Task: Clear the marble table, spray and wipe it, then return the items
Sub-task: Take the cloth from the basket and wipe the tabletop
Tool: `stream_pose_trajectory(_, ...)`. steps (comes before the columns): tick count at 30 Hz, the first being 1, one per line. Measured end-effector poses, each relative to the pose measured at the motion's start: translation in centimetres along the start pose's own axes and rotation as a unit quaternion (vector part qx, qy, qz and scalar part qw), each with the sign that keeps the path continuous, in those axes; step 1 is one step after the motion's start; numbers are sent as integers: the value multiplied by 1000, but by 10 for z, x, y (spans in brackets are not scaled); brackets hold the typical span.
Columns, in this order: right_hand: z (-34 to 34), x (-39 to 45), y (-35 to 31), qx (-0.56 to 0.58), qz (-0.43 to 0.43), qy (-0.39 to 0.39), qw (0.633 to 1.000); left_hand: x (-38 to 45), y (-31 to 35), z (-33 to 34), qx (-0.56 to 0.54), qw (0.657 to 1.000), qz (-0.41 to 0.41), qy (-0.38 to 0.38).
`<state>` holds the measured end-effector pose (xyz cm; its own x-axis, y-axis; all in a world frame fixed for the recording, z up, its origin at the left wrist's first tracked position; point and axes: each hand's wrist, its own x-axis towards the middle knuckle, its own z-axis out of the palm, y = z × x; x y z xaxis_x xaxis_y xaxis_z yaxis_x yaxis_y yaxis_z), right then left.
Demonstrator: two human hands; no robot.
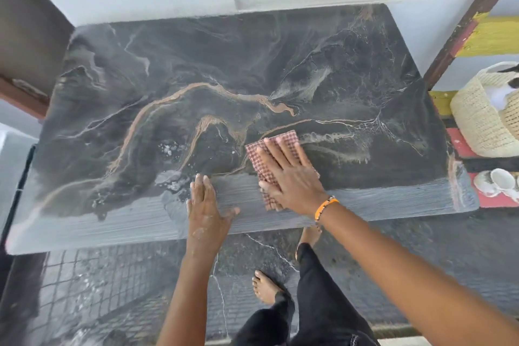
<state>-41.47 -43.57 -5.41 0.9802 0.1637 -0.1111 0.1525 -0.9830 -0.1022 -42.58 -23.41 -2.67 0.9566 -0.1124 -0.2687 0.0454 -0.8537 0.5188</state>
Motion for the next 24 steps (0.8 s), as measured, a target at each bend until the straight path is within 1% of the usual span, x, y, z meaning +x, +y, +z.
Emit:
stream_pose_trajectory(2, 2, 2, -4, 3, 17, -8, 1000, -6, -11, -4, 7, 1000, -6, 3)
stream_pose_trajectory(7, 3, 17, -43, 35, 116, 14, 992, -9, -39, -15, -1, 1000, -8, 11)
stream_pose_trajectory(12, 6, 56, -85, 63, 207, 43, 975, -4, -62, -28, -35, 998, -23, 53)
stream_pose_trajectory(15, 5, 91, -105, 91, 255, 36, 962, 4, -83, -41, -49, 996, -39, 69)
stream_pose_trajectory(18, 0, 124, -111, 90, 248, 43, 964, 12, -100, -53, -68, 992, -50, 89)
stream_pose_trajectory(21, -5, 170, -126, 88, 212, 43, 972, 26, -121, -74, -71, 990, -63, 102)
stream_pose_trajectory(24, -12, 220, -155, 86, 167, 40, 981, 40, -141, -94, -60, 989, -69, 119)
